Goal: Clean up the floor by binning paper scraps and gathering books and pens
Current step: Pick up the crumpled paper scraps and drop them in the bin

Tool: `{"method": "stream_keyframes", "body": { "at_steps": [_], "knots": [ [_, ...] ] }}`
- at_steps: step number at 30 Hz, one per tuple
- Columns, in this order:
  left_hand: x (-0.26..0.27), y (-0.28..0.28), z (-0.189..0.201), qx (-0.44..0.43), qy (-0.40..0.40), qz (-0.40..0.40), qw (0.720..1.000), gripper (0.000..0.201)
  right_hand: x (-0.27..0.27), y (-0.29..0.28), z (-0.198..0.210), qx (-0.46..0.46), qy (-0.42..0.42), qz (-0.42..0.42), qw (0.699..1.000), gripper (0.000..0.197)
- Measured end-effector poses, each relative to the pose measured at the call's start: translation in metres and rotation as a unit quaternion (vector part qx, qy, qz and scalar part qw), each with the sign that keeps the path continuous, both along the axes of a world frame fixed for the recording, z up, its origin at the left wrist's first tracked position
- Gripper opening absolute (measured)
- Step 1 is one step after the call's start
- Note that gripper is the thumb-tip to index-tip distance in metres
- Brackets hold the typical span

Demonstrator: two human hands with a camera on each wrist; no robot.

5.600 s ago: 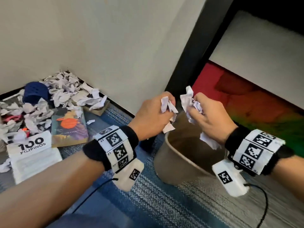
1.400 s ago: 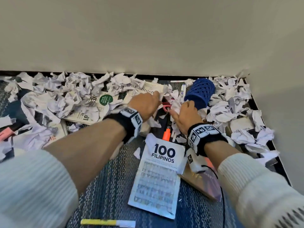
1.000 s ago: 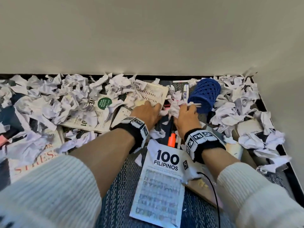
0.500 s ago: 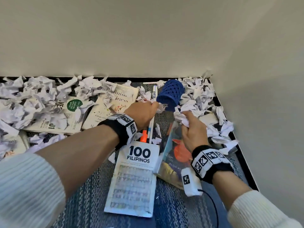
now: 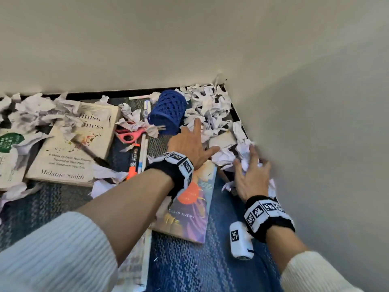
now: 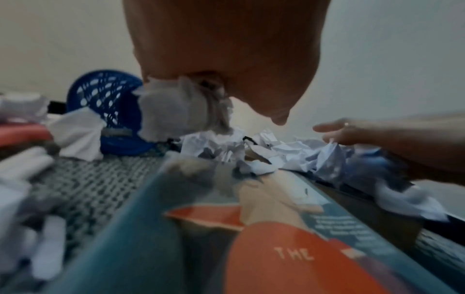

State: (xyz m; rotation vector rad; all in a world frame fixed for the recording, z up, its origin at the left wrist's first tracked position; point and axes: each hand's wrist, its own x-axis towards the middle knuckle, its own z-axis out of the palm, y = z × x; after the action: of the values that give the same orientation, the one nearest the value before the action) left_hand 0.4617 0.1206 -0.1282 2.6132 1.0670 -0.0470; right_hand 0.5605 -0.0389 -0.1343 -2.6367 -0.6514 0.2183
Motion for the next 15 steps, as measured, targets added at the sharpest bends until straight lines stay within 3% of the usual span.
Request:
{"method": "stream_keyframes", "body": {
  "at_steps": [4,9,12,15],
  "knots": [
    [0.007,0.0,-0.024,0.005,0.05,-0.033,0.998,0.095,-0.007,0.017,-0.017,-0.087,-0.06,0.064,0.992,0.073],
    [0.016,0.006,-0.025,-0.01,0.058,-0.047,0.997,0.049,-0.006,0.034,-0.023,-0.099,-0.112,0.159,0.976,0.042],
    [0.014,0.012,-0.028,-0.01,0.048,-0.051,0.998,0.041,-0.007,0.036,-0.023,-0.098,-0.102,0.193,0.971,0.031],
    [0.014,0.014,-0.03,-0.009,0.044,-0.056,0.997,0.04,0.002,0.04,-0.016,-0.1,-0.052,0.214,0.97,0.032]
  ]
}}
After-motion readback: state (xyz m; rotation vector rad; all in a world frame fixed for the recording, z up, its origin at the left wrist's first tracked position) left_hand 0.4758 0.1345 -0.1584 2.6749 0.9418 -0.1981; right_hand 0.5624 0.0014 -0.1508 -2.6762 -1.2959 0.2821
